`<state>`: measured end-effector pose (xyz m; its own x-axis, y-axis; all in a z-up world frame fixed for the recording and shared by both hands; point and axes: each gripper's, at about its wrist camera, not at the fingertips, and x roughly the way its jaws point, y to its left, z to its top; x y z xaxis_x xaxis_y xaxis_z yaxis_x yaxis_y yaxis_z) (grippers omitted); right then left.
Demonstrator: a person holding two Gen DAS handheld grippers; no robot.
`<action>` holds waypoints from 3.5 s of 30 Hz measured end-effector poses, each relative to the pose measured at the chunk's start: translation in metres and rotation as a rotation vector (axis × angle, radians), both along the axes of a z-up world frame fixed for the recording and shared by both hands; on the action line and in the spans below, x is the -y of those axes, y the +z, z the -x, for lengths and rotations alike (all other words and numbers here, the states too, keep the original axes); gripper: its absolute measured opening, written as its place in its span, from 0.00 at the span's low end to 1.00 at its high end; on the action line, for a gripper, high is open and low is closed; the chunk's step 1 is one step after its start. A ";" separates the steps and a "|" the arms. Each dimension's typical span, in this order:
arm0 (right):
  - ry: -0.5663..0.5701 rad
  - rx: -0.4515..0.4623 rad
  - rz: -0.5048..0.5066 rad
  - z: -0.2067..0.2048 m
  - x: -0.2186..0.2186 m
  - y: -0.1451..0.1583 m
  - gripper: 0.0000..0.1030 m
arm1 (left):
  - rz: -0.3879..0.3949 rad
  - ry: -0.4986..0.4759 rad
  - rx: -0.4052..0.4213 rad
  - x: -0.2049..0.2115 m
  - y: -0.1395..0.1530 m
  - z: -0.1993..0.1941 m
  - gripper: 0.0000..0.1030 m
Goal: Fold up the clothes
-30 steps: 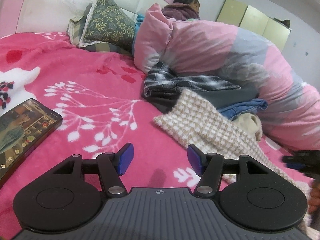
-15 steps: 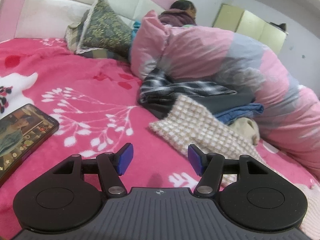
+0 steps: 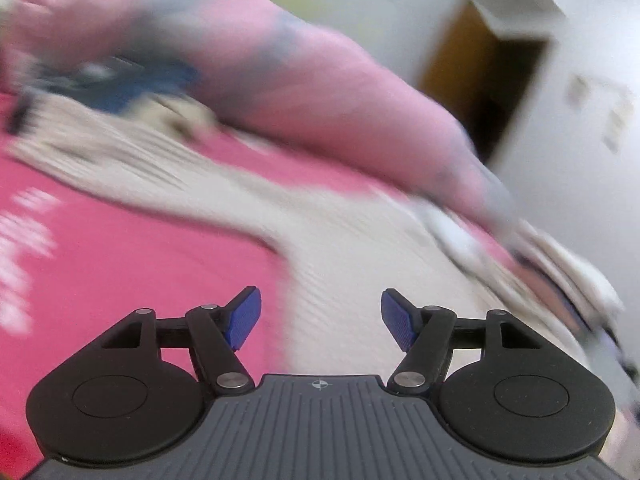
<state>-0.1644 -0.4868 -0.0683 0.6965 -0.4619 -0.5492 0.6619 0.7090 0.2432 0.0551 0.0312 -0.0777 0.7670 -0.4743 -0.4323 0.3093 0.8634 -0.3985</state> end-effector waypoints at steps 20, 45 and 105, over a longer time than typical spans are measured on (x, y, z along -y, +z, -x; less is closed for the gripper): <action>-0.096 0.492 -0.890 0.049 0.085 -0.113 0.49 | -0.193 -0.155 -0.108 0.090 -0.035 0.049 0.65; 0.002 0.549 -0.534 0.023 0.062 -0.042 0.04 | -0.220 -0.125 -0.076 0.089 -0.040 0.064 0.65; 0.549 0.150 -0.460 0.022 -0.056 -0.030 0.21 | 0.032 -0.181 -0.259 0.078 -0.048 0.041 0.27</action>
<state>-0.1864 -0.4312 -0.0979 0.8441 0.2300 -0.4843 0.1767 0.7335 0.6564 0.0145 -0.0469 -0.1255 0.5357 -0.6093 -0.5846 0.3413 0.7895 -0.5101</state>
